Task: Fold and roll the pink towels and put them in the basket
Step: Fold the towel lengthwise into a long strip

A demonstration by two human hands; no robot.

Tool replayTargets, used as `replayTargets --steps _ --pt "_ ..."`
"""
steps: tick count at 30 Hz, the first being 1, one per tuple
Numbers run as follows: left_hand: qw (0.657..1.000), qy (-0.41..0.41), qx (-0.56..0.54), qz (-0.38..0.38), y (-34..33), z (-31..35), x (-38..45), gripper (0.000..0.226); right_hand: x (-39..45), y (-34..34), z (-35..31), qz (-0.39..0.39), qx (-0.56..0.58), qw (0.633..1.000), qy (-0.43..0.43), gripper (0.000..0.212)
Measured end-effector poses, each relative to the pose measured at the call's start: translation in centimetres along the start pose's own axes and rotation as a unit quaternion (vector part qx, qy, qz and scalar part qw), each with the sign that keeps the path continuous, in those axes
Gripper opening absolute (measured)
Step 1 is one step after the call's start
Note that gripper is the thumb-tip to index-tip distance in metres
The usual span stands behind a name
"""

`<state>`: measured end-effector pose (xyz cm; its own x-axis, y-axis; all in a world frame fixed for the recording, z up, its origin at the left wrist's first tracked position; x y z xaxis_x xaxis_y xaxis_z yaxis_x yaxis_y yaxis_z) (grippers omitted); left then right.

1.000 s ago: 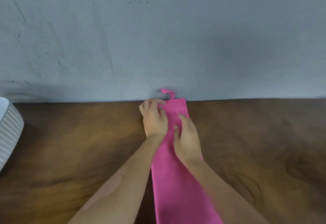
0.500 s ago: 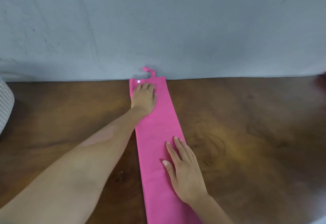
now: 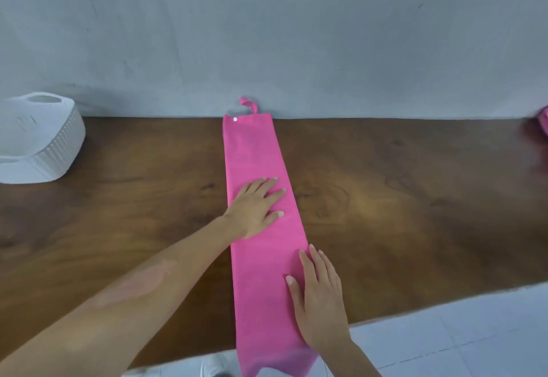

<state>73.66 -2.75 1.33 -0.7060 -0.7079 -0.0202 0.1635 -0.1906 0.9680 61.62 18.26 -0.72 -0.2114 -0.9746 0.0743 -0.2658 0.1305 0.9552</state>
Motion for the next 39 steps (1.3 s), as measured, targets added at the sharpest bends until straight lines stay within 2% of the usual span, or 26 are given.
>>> replayTargets --steps 4,7,11,13,15,20,23,26,29,32,36,39 --pt "1.000 -0.011 -0.001 -0.025 -1.8 3.8 -3.7 0.068 -4.7 -0.4 1.4 0.068 0.094 0.993 -0.015 0.058" --pt "1.000 0.004 0.019 -0.011 -2.6 4.8 -5.6 0.068 -7.9 -0.1 2.4 0.108 0.176 0.978 -0.038 0.045" --pt "0.999 0.017 0.039 -0.007 -3.2 5.8 -6.9 0.066 -10.8 0.8 3.8 0.152 0.279 0.937 -0.143 0.020" --pt "0.999 0.025 0.044 -0.003 -3.4 6.3 -7.3 0.066 -11.5 0.7 4.4 0.125 0.355 0.901 -0.216 0.018" --pt "0.998 0.035 0.043 -0.004 -3.5 6.6 -7.6 0.067 -11.7 0.2 5.0 0.071 0.400 0.881 -0.241 0.026" --pt "0.998 0.042 0.041 0.006 -3.5 7.2 -8.1 0.067 -11.0 -1.3 6.2 -0.090 0.447 0.875 -0.166 0.045" --pt "0.998 0.047 0.035 0.009 -3.4 7.3 -8.1 0.066 -10.9 -1.2 6.9 -0.148 0.439 0.878 -0.125 0.034" --pt "0.998 0.053 0.033 0.010 -3.4 7.4 -8.0 0.065 -11.3 -0.8 7.2 -0.189 0.465 0.858 -0.110 0.030" --pt "0.998 0.061 0.032 0.008 -3.4 7.4 -7.9 0.064 -11.8 -0.7 7.4 -0.204 0.437 0.869 -0.111 0.034" --pt "0.997 0.068 0.033 0.009 -3.3 7.4 -7.8 0.064 -12.4 -0.8 8.0 -0.191 0.411 0.880 -0.138 0.025" --pt "0.995 0.100 0.029 0.007 -3.6 7.6 -7.2 0.064 -12.5 0.7 9.1 -0.115 0.348 0.915 -0.167 0.013" --pt "0.988 0.149 0.021 0.013 -3.7 8.3 -6.2 0.064 -11.2 3.1 10.8 -0.052 0.272 0.946 -0.168 0.015"
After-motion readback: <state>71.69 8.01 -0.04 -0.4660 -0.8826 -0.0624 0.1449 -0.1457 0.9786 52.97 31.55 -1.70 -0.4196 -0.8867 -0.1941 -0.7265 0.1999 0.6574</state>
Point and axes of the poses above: each hand's wrist, its own x-axis towards the middle knuckle, its own y-axis out of the back of the hand, z = x × y, the point moved 3 cm from there along x, towards the middle knuckle, and after that the axes turned 5 degrees about -x, right-handed, at the moved point
